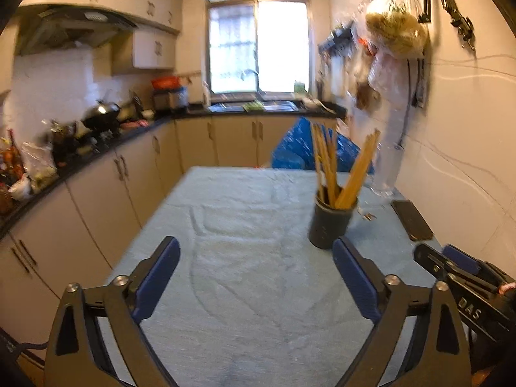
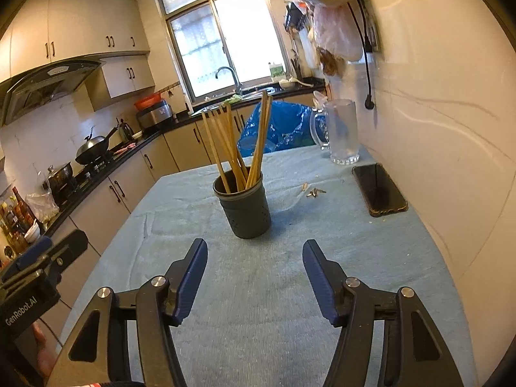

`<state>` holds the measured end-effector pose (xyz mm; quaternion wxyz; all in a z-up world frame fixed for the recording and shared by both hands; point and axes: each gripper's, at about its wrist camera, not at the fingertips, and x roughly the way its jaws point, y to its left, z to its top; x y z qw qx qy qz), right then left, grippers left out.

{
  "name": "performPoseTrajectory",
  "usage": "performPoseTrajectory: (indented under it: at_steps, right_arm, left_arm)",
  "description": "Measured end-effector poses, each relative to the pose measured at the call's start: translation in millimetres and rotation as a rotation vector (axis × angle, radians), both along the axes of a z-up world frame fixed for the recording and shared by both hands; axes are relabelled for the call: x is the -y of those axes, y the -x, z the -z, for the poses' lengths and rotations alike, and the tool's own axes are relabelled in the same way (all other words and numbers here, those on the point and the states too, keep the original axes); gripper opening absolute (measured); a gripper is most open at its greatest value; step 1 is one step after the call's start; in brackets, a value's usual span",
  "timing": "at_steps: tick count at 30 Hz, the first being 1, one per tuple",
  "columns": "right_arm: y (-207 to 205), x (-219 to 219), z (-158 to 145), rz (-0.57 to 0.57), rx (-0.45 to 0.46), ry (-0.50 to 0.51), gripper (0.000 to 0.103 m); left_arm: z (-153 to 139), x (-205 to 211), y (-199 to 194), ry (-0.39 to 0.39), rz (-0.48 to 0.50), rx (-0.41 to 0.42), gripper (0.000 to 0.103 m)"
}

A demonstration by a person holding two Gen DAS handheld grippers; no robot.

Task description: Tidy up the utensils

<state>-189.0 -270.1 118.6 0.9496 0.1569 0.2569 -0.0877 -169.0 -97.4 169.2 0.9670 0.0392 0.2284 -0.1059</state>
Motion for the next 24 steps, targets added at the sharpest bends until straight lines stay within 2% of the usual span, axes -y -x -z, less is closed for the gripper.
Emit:
performPoseTrajectory:
  at_steps: [3,6,9,14,21,24]
  right_arm:
    - [9,-9,-4,0.0,0.015,0.033,0.068]
    - [17,-15,-8,0.008,0.028,0.061,0.069]
    - [25,-20,-11,0.019,0.048,0.085,0.07]
    - [41,-28,-17,0.037,0.086,0.128,0.072]
    - [64,-27,-24,0.079,0.132,0.153,0.075]
    - [70,-26,-25,0.091,0.142,0.163,0.076]
  left_arm:
    - [-7,-4,15,-0.009,-0.029,0.064,0.102]
    - [-14,-10,29,0.015,-0.011,0.104,0.103]
    - [-19,-13,44,0.023,-0.001,0.136,0.103]
    - [-22,-11,59,-0.006,-0.02,0.17,0.103]
    - [-18,-13,69,0.034,-0.045,0.153,0.103]
    - [-14,-8,72,0.023,-0.04,0.137,0.103]
